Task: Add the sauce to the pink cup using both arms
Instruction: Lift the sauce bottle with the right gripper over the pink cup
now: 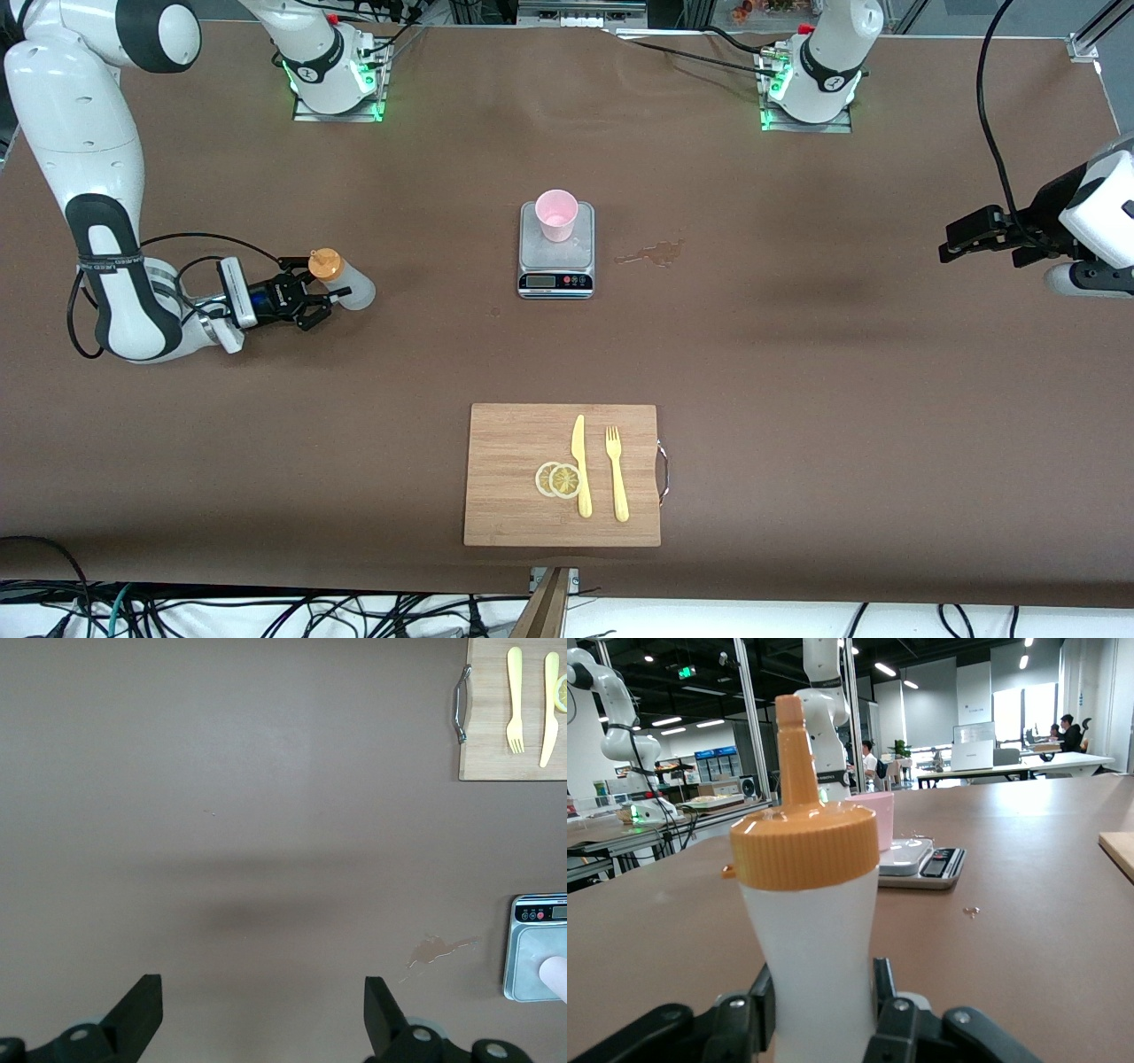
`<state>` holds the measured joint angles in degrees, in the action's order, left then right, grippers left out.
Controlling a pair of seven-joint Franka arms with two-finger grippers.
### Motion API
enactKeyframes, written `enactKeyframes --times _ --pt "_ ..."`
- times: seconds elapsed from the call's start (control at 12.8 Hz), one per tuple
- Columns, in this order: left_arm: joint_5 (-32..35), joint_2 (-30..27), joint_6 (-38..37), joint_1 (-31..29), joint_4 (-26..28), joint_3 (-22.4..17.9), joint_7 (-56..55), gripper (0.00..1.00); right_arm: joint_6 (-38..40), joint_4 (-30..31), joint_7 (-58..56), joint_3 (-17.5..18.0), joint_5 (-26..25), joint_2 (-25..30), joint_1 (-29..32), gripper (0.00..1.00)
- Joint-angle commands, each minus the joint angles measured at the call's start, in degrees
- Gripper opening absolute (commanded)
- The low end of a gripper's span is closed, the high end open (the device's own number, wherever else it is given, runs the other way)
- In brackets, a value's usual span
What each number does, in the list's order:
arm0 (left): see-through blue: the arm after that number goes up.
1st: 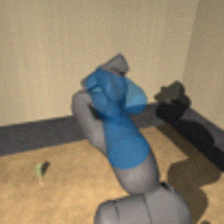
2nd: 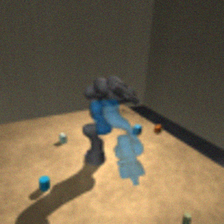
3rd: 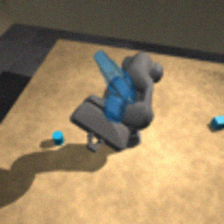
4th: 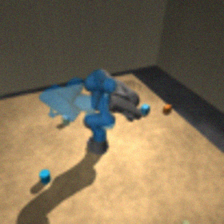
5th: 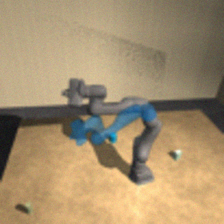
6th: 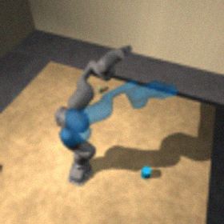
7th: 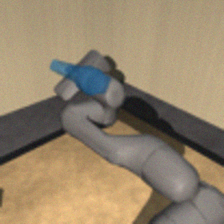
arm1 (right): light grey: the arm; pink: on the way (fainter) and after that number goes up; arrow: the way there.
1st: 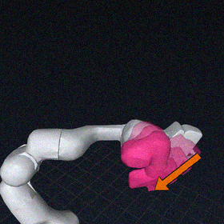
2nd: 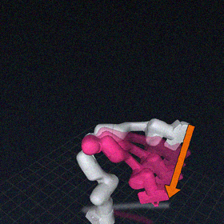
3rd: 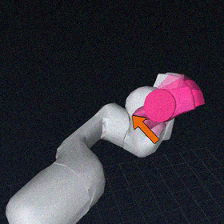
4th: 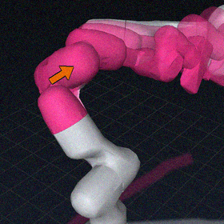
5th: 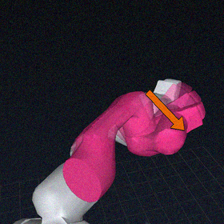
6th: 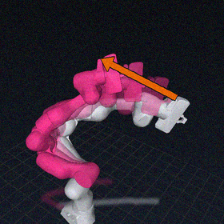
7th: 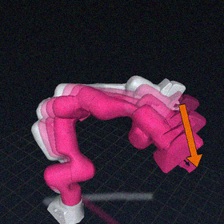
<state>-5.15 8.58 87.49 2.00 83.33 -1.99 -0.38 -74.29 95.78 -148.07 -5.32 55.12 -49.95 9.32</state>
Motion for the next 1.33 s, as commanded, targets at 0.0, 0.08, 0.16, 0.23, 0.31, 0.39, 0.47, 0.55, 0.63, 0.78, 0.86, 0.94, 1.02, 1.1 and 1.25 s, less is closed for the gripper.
enactKeyframes --times 0.0,0.08,0.16,0.23,0.31,0.39,0.47,0.55,0.63,0.78,0.86,0.94,1.02,1.1,1.25 --pt "1.2 0.4 -0.9 -0.2 -1.2 0.1 1.4 1.00 2.8 -1.0 6.8 -0.1 -0.3 4.2 -0.9 0.26" --pt "1.2 0.4 -0.9 -0.2 -1.2 0.1 1.4 1.00 2.8 -0.9 9.9 -0.1 -2.2 6.9 -1.4 0.26" --pt "1.2 0.4 -0.9 -0.3 -1.2 0.1 1.4 1.00 2.4 -0.9 12.9 -0.1 -3.6 9.5 -2.3 0.26" --pt "1.2 0.4 -0.9 -0.3 -1.2 0.1 1.4 1.00 2.0 -0.9 16.3 -0.3 -4.7 12.0 -4.0 0.26" --pt "1.2 0.4 -0.9 -0.3 -1.2 0.1 1.4 1.00 0.4 -0.9 19.9 -0.3 -6.2 14.7 -5.4 0.26" --pt "1.2 0.3 -0.9 -0.3 -1.2 0.1 1.4 1.00 -1.4 -0.9 23.6 -0.3 -7.8 17.3 -7.4 0.26" --pt "1.2 0.4 -0.9 -0.3 -1.2 0.1 1.4 1.00 -3.7 -0.9 27.5 -0.3 -10.6 20.0 -10.0 0.26" --pt "1.2 0.4 -0.9 -0.3 -1.2 0.1 1.4 1.00 -6.1 -0.8 31.6 -0.2 -12.8 22.4 -12.7 0.26" --pt "1.2 0.4 -0.9 -0.3 -1.2 0.1 1.4 1.00 -7.7 -0.6 34.9 -0.2 -13.9 23.8 -15.8 0.26" --pt "1.2 0.4 -0.9 -0.3 -1.2 0.1 1.4 1.00 -12.4 -0.3 40.5 -0.2 -18.6 26.4 -22.0 0.26" --pt "1.2 0.3 -0.9 -0.3 -1.2 0.1 1.4 1.00 -14.6 -0.3 44.1 -0.1 -21.2 26.9 -24.8 0.26" --pt "1.2 0.4 -0.9 -0.3 -1.2 0.1 1.4 1.00 -16.6 -0.3 47.7 -0.1 -24.9 27.3 -28.2 0.26" --pt "1.2 0.4 -0.9 -0.3 -1.2 0.1 1.4 1.00 -18.4 -0.3 52.7 -0.1 -28.4 27.8 -31.6 0.26" --pt "1.2 0.3 -0.9 -0.3 -1.2 0.1 1.4 1.00 -19.6 -0.4 57.9 0.0 -32.0 27.9 -34.8 0.26" --pt "1.1 0.4 -0.9 -0.3 -1.2 0.1 1.4 1.00 -22.6 -0.2 64.7 0.0 -38.8 27.6 -40.7 0.27"
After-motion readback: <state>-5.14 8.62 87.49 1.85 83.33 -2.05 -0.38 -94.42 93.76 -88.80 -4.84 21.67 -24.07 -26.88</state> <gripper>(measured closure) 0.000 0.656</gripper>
